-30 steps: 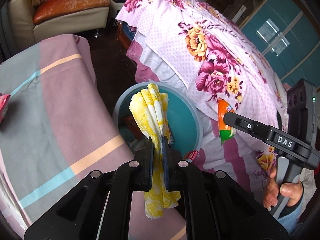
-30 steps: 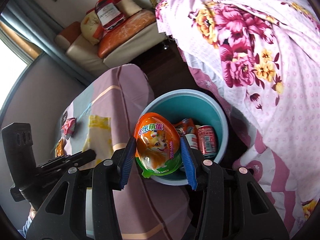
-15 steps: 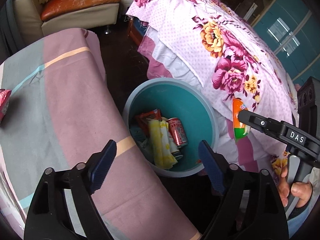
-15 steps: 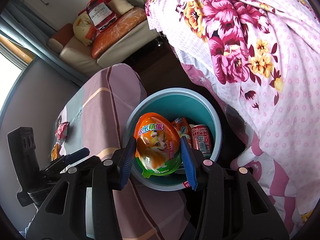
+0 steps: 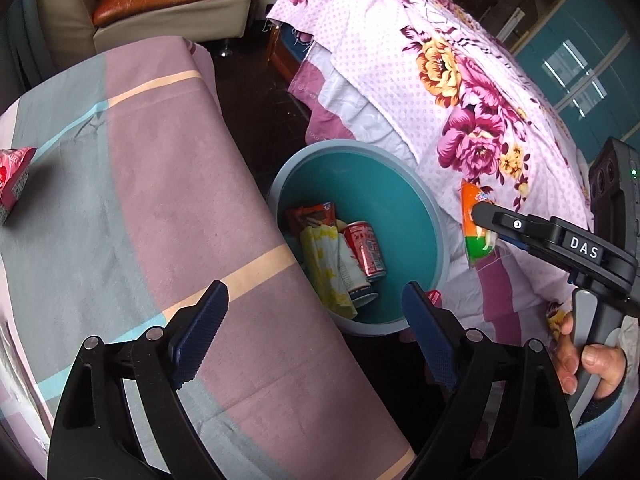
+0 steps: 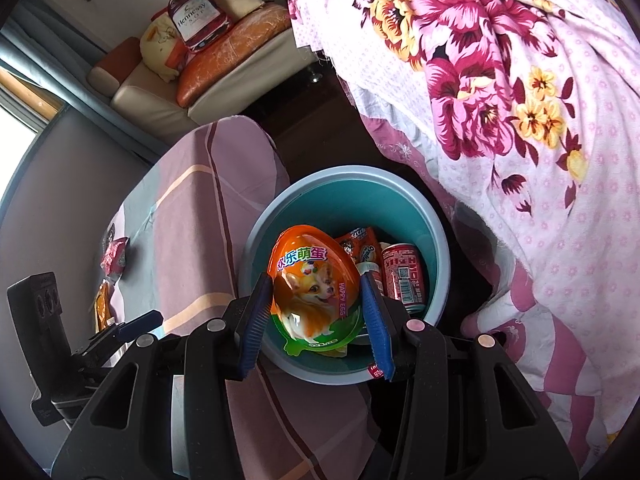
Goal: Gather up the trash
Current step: 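Open the right tool to drop the orange candy egg into the wastebasket, then move both tools back to the table toward the green cookie packet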
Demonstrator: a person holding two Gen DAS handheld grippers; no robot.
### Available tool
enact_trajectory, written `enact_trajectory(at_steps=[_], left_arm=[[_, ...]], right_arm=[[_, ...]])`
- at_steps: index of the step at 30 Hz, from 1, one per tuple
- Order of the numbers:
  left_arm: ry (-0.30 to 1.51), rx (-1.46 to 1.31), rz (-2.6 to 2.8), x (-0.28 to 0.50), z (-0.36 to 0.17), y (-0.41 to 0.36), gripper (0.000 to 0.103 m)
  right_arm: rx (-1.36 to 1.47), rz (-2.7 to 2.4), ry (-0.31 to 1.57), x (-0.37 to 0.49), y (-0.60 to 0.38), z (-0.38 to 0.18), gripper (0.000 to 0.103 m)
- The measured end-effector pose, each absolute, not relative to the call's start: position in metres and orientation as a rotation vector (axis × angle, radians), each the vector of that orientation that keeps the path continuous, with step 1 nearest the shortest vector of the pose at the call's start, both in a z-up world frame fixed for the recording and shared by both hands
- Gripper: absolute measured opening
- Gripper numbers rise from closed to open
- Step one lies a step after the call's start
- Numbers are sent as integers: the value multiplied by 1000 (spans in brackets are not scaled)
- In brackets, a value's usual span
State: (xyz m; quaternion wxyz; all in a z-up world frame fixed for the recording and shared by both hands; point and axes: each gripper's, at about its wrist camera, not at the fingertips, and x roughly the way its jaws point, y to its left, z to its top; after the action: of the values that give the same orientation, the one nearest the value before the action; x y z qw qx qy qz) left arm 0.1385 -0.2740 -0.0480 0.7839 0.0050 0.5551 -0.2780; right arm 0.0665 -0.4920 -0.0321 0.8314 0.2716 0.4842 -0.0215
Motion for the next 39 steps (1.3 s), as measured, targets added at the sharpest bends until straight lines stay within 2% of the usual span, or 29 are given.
enact_trajectory(at_steps=[3, 10, 15, 27, 39], left_arm=[[1199, 9, -601, 139, -49, -272, 89], [1214, -11, -600, 136, -51, -264, 89], [1212, -15, -605, 132, -49, -257, 89], [1195, -50, -589, 115, -42, -221, 89], [1159, -137, -502, 97, -32, -141, 90]], right_arm=[[573, -51, 1040, 69, -490, -34, 44], [573, -58, 1054, 72, -481, -35, 69], [588, -59, 1070, 73, -476, -34, 75], [547, -38, 1086, 67, -440, -24, 75], [468, 28, 1091, 62, -382, -5, 75]])
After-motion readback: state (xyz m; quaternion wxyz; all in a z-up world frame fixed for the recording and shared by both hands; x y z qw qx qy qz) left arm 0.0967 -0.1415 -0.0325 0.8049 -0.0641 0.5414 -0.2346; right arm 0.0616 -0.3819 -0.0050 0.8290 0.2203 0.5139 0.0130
